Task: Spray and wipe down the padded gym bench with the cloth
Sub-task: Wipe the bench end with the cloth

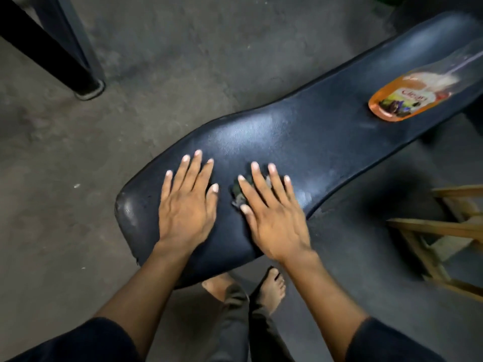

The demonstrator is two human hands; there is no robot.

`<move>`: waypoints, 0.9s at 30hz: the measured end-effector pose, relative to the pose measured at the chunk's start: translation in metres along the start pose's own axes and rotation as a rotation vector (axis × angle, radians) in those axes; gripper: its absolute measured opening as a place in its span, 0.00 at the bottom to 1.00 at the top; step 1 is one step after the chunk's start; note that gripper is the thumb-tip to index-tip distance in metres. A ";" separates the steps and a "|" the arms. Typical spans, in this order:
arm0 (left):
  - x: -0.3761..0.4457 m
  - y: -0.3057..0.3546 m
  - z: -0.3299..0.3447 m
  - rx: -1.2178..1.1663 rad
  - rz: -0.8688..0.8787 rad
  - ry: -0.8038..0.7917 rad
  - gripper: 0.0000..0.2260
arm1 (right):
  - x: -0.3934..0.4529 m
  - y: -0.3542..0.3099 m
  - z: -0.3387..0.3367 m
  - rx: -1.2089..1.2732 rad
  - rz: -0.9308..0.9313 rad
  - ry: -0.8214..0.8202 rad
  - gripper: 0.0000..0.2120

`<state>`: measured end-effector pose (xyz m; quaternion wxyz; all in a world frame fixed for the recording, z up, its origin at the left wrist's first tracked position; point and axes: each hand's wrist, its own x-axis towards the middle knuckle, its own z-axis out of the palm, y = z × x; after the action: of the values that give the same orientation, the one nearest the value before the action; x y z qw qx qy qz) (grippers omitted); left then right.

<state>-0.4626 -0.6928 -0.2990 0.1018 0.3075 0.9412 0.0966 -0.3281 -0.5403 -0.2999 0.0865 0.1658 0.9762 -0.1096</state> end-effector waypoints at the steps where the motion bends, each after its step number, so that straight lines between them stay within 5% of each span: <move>1: -0.004 -0.008 -0.003 0.017 -0.022 -0.001 0.28 | -0.004 0.014 -0.004 -0.025 0.015 -0.008 0.29; 6: -0.006 -0.030 -0.006 0.068 -0.073 0.082 0.29 | 0.090 0.049 -0.035 -0.030 0.209 0.080 0.29; 10: -0.006 -0.034 0.003 0.069 -0.066 0.106 0.29 | 0.149 -0.002 -0.029 0.015 0.129 0.081 0.30; 15: -0.006 -0.036 -0.001 0.067 -0.046 0.100 0.28 | 0.094 -0.077 -0.012 0.038 -0.064 0.048 0.31; 20: -0.006 -0.035 -0.004 0.036 -0.053 0.114 0.28 | 0.043 -0.048 -0.007 -0.010 -0.027 0.039 0.30; 27: -0.008 -0.037 0.001 -0.012 -0.063 0.129 0.27 | 0.139 -0.058 -0.017 0.029 0.097 0.102 0.31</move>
<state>-0.4767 -0.7271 -0.3081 0.0457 0.2701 0.9544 0.1186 -0.4795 -0.5476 -0.3013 0.0394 0.2194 0.9685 -0.1109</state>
